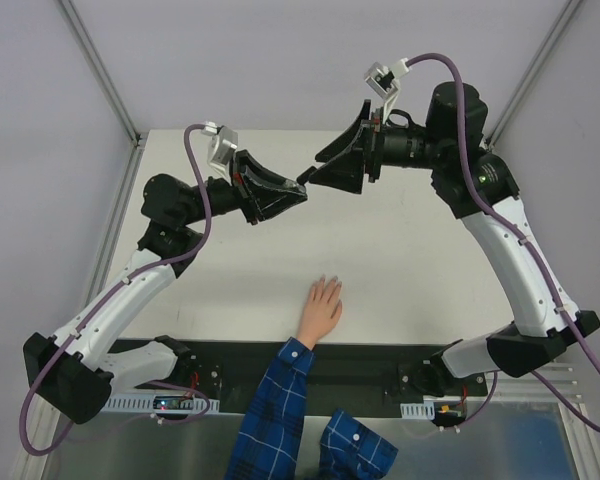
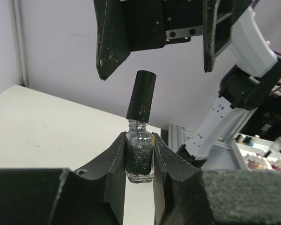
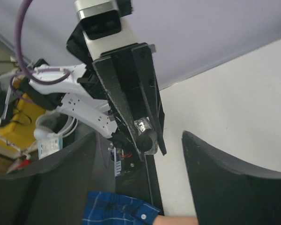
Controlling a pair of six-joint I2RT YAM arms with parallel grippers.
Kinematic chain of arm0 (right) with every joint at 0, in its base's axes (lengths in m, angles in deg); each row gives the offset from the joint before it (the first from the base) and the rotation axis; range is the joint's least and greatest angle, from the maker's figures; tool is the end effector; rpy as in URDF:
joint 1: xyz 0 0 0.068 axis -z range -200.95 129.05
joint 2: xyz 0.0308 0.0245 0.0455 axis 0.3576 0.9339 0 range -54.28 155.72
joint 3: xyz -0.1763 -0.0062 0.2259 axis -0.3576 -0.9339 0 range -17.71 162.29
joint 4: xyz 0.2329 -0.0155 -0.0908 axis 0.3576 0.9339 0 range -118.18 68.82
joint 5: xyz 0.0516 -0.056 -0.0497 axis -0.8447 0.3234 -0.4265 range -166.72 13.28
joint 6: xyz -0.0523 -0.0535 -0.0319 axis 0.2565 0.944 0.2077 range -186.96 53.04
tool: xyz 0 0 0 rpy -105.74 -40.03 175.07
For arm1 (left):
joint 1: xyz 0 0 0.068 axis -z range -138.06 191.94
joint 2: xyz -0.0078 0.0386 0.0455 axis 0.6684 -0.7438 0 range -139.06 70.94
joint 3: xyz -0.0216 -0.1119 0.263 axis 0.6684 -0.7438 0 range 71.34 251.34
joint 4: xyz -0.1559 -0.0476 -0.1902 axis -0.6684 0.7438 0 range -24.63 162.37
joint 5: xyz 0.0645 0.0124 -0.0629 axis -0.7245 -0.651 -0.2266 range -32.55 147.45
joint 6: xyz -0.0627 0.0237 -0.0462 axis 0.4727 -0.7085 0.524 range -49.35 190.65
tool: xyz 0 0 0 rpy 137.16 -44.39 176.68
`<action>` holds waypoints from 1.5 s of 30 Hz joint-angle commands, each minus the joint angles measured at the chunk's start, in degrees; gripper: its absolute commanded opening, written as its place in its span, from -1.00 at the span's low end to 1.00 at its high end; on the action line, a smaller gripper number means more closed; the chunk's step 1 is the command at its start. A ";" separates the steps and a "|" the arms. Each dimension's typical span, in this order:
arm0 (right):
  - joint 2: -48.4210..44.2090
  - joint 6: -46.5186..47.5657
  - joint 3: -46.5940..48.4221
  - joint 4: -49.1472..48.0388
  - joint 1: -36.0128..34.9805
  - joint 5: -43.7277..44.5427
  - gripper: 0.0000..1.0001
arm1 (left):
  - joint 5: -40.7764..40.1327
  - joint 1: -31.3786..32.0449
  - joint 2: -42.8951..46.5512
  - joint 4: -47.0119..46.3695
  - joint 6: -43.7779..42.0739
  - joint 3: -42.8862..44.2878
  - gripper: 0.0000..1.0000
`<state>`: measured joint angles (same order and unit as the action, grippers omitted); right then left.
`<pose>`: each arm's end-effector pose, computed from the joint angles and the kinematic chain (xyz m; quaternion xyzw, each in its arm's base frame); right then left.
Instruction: Paint the nails
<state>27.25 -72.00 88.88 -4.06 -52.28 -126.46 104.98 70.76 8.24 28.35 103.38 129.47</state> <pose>0.2151 0.1939 0.5438 -0.4367 0.5514 0.4820 0.5224 0.1785 -0.1576 0.4674 0.3380 0.4523 -0.5771 0.5900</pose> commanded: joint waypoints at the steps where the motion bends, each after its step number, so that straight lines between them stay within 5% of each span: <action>1: 0.64 -0.92 -0.23 -13.88 0.13 -11.87 0.37 | 5.03 0.01 1.26 -5.87 7.17 0.58 -1.00; 5: 0.91 -3.93 -1.55 -16.21 -0.04 -13.10 -0.01 | 4.59 0.01 1.26 -6.93 8.05 0.76 -1.00; 10: -0.59 -2.96 -4.45 -16.03 0.04 -11.26 0.17 | 4.41 0.01 0.74 -8.07 8.66 1.20 -1.00; 16: -0.24 -2.17 -4.63 -14.46 -0.48 -9.59 0.09 | 5.21 0.01 0.30 -8.69 9.63 1.72 -1.00; 24: 0.64 -3.92 -5.16 -13.75 -2.50 -7.75 -0.99 | 3.46 0.01 -0.23 -9.39 7.53 2.17 -1.00; 30: -1.38 -8.05 -11.30 -12.70 -6.54 3.57 -0.99 | -10.30 0.01 -0.58 -9.13 -4.85 -0.03 -1.00; 32: -2.43 -9.64 -11.58 -9.20 -7.42 13.66 -0.99 | -14.55 0.01 -1.72 -9.48 -9.86 -0.21 -1.00; 35: -0.78 -16.22 -4.93 2.47 -9.62 33.25 -0.99 | -18.61 0.10 -5.83 -9.48 -15.32 2.33 -1.00; 37: 4.65 -16.32 5.59 19.15 -12.52 43.78 -0.99 | -18.35 0.10 -9.18 -8.70 -17.69 4.96 -1.00; 39: 11.43 -17.63 18.90 28.40 -13.14 45.51 -0.99 | -18.44 0.10 -10.42 -9.04 -17.18 5.68 -1.00; 43: 10.22 -18.70 18.05 24.84 -13.58 46.66 -0.98 | -17.56 0.10 -9.47 -9.39 -15.59 4.19 -1.00; 45: 9.43 -16.94 17.61 23.70 -13.49 46.84 -0.77 | -17.47 0.10 -8.41 -8.25 -15.24 3.57 -1.00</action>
<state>38.25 -86.45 105.44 12.22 -62.58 -78.94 91.47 70.43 -1.90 23.81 89.80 132.33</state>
